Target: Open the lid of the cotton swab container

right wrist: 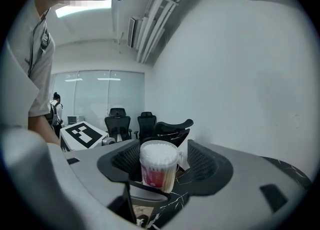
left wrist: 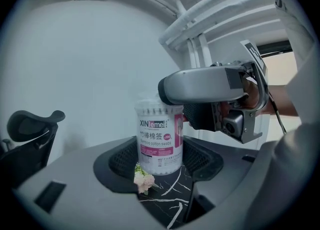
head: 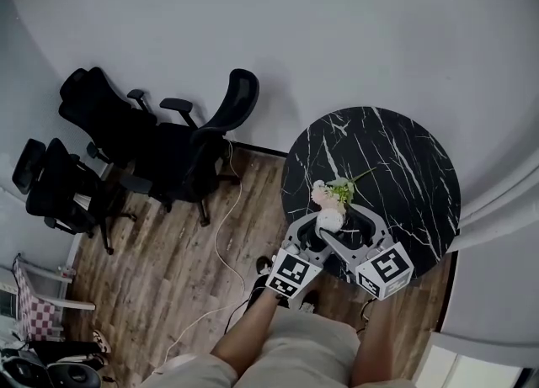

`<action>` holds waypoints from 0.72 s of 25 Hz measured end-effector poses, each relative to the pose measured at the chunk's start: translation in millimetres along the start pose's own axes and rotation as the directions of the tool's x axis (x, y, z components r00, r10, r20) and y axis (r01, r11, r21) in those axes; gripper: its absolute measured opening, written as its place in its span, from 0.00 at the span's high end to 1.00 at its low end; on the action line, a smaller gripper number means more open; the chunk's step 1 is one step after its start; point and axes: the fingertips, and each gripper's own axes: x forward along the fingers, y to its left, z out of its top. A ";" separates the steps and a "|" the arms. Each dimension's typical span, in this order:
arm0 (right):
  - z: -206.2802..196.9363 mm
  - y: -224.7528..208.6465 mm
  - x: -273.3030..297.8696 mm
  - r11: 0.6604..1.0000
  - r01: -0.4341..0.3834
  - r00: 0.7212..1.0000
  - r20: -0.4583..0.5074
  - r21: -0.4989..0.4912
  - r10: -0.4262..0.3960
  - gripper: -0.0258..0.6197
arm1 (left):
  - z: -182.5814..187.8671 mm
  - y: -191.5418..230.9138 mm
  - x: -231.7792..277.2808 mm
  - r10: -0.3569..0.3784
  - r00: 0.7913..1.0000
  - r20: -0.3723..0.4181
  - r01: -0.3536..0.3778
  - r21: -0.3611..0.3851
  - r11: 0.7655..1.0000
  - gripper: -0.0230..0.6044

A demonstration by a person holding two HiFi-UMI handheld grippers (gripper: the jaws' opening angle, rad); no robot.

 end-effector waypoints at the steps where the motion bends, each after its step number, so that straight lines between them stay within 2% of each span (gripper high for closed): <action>1: -0.3 0.7 1.3 1.000 -0.003 1.000 -0.004 -0.002 0.003 0.50 | -0.9 -0.4 -0.2 -0.002 1.000 -0.003 0.002 0.007 1.000 0.54; 7: -4.7 6.5 6.1 1.000 -0.015 1.000 -0.017 -0.016 0.014 0.50 | -2.3 -7.8 -0.3 -0.025 1.000 -0.004 0.025 0.033 0.999 0.54; 15: -4.9 7.8 9.4 0.995 0.013 0.999 -0.050 -0.095 -0.018 0.50 | -2.5 -8.6 0.5 -0.032 0.999 -0.005 0.032 0.030 0.999 0.54; 18: -5.8 5.9 8.2 0.997 0.005 0.999 -0.047 -0.080 -0.009 0.50 | -2.3 -8.7 2.6 -0.029 1.000 -0.004 0.030 0.035 0.999 0.54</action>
